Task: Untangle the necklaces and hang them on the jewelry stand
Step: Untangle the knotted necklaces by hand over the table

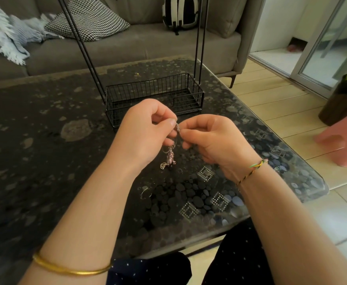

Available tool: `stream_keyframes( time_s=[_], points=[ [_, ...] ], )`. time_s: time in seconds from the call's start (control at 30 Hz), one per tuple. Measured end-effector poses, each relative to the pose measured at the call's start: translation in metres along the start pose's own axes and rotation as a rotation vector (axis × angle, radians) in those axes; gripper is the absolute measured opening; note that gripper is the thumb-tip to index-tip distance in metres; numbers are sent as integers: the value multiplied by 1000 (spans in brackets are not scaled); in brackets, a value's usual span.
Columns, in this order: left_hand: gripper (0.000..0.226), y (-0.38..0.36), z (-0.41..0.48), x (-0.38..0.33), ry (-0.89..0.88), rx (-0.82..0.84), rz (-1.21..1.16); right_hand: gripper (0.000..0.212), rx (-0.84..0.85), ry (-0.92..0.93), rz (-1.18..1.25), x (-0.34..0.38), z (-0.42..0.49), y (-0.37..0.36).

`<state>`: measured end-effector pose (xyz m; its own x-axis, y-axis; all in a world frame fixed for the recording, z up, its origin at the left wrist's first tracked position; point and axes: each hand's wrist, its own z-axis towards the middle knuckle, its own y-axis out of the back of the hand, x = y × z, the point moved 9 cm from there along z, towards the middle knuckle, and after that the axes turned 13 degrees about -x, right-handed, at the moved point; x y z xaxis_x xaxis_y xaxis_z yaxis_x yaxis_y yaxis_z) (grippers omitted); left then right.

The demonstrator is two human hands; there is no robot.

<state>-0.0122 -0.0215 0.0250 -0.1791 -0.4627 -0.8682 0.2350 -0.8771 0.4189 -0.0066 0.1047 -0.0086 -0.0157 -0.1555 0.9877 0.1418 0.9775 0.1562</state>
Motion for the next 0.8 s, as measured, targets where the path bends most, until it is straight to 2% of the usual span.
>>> stream_keyframes(
  time_s=[0.3, 0.53, 0.63, 0.8],
  points=[
    [12, 1, 0, -1, -4, -18, -1, 11, -31, 44, -43, 3, 0, 2],
    [16, 3, 1, -4, -42, -27, 7, 3, 51, -27, 4, 0, -4, -8],
    [17, 4, 1, -3, -23, -27, 7, 5, -21, 18, -27, 4, -2, 1],
    [14, 2, -2, 1, 30, 8, 81, 9, -184, 194, -159, 14, -1, 20]
  ],
)
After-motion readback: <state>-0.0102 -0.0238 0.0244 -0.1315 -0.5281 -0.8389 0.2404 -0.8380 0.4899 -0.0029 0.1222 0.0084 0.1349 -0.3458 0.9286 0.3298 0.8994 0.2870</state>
